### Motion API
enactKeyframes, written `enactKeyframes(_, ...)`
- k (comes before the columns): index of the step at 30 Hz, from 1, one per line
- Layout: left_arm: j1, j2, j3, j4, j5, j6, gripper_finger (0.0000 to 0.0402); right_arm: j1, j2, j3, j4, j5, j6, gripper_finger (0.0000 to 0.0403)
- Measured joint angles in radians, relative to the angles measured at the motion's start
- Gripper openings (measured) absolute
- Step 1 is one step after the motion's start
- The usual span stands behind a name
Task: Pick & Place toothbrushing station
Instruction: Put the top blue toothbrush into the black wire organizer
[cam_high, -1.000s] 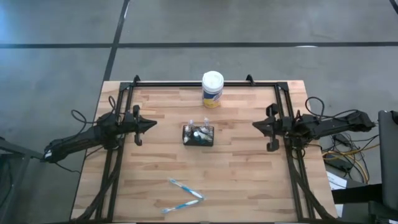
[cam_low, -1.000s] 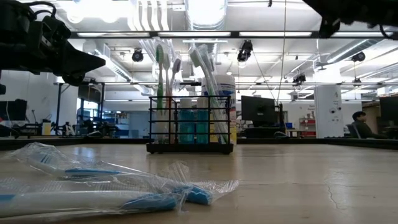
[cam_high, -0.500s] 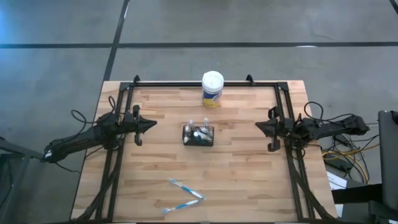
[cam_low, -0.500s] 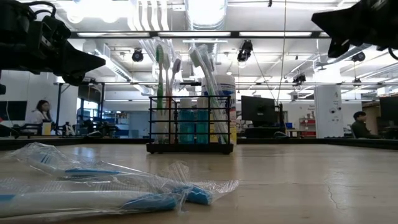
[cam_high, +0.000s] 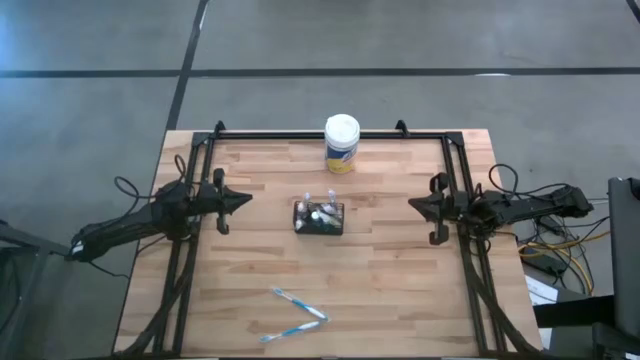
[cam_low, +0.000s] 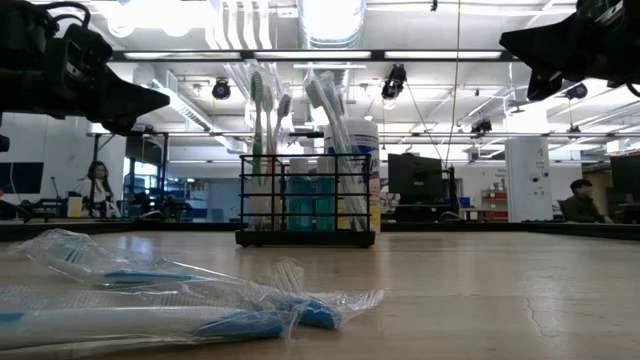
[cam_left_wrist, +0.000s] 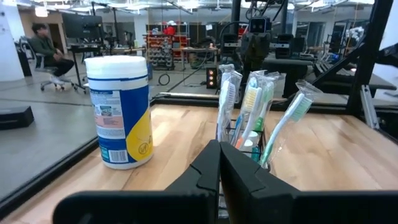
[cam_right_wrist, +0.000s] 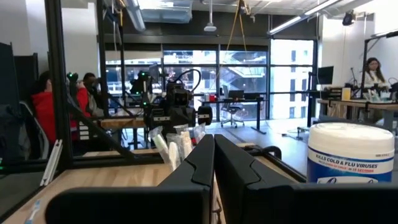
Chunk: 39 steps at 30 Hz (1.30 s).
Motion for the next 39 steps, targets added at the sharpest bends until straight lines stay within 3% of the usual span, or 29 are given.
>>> enactKeyframes(18,0.000,0.000,-0.003,0.025,0.003,-0.075,0.0005,0.000,0.000,0.000,-0.042,0.004,0.007,0.0008)
enactKeyframes(23,0.000,0.000,-0.001,0.018,0.002,-0.112,0.0008,-0.001,0.000,0.000,-0.069,0.077,0.073,0.0008)
enactKeyframes(39,0.000,0.000,-0.001,0.018,0.002,-0.136,0.0011,0.000,0.002,0.001,-0.101,0.071,0.167,0.0008)
